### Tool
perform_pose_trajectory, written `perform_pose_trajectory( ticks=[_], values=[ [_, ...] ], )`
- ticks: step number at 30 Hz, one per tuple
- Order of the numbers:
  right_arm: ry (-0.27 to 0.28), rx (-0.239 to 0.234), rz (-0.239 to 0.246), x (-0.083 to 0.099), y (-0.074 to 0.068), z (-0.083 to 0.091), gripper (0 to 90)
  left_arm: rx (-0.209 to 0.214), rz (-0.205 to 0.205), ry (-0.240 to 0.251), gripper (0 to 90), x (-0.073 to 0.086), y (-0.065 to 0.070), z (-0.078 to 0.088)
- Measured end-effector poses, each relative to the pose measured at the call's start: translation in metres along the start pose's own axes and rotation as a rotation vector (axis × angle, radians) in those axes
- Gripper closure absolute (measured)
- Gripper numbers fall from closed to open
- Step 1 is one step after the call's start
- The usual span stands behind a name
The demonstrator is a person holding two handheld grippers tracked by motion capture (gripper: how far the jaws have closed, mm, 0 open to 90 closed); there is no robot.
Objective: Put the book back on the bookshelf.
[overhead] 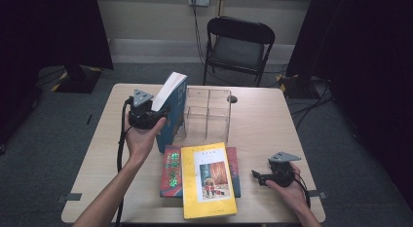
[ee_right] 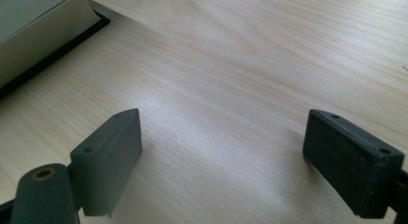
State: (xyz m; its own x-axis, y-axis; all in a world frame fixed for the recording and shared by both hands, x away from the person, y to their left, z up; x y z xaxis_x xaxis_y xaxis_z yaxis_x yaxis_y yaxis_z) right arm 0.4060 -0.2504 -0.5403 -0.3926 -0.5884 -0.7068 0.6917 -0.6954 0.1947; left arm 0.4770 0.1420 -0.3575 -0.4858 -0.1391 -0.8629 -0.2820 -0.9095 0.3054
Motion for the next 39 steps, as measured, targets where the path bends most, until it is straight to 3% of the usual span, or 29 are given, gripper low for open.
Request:
perform_pose_trajectory(
  ticks=[5, 9, 10, 13, 16, 21, 26, 28, 34, 39],
  values=[
    [0.0, -0.001, 0.0, 0.0, 0.0, 0.0, 13.5, -0.011, 0.002, -0.118, 53.6, -0.008, 0.003, 0.002],
    [0.0, 0.001, -0.002, 0.0, 0.0, 0.0, 13.4, -0.009, 0.011, -0.281, 51.4, -0.02, 0.003, 0.001],
    [-0.001, 0.002, -0.002, 0.0, 0.0, 0.0, 13.4, -0.012, 0.007, -0.3, 51.7, -0.024, 0.003, 0.001],
    [-0.001, 0.001, -0.002, 0.0, 0.0, 0.0, 13.4, -0.041, -0.025, -0.382, 52.2, -0.033, 0.006, -0.001],
    [-0.001, 0.002, -0.003, 0.0, 0.0, 0.0, 13.4, -0.051, -0.005, -0.467, 52.2, -0.042, 0.006, -0.009],
    [-0.001, 0.002, -0.002, 0.0, 0.0, 0.0, 13.4, -0.107, 0.016, -0.602, 52.9, -0.054, 0.008, -0.021],
    [0.0, 0.002, -0.003, 0.0, 0.0, 0.0, 13.4, -0.143, 0.034, -0.652, 53.2, -0.058, 0.01, -0.033],
    [0.0, 0.002, -0.002, 0.0, 0.0, 0.0, 13.4, -0.167, 0.031, -0.636, 53.9, -0.061, 0.01, -0.038],
    [0.0, 0.002, -0.004, 0.0, 0.0, 0.0, 13.4, -0.204, -0.036, -0.727, 53.7, -0.055, 0.011, -0.053],
    [0.0, 0.001, -0.004, 0.0, 0.0, 0.0, 13.4, -0.231, -0.05, -0.765, 54.5, -0.052, 0.01, -0.057]
  ],
)
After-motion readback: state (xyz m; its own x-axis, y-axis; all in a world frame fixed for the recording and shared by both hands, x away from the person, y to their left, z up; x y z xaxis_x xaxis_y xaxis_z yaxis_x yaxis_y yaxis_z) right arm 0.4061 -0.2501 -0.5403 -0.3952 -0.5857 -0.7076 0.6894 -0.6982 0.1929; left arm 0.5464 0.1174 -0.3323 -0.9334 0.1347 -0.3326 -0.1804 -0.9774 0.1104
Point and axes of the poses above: each handheld gripper's, and its own axes: z roughly backward along the jaws, x roughly out of its underside, y roughly to its right, the point moved 6 cm from there along -z, roughly forward along the jaws, and after that the axes turned 15 degrees about z, right-handed, at the moved point
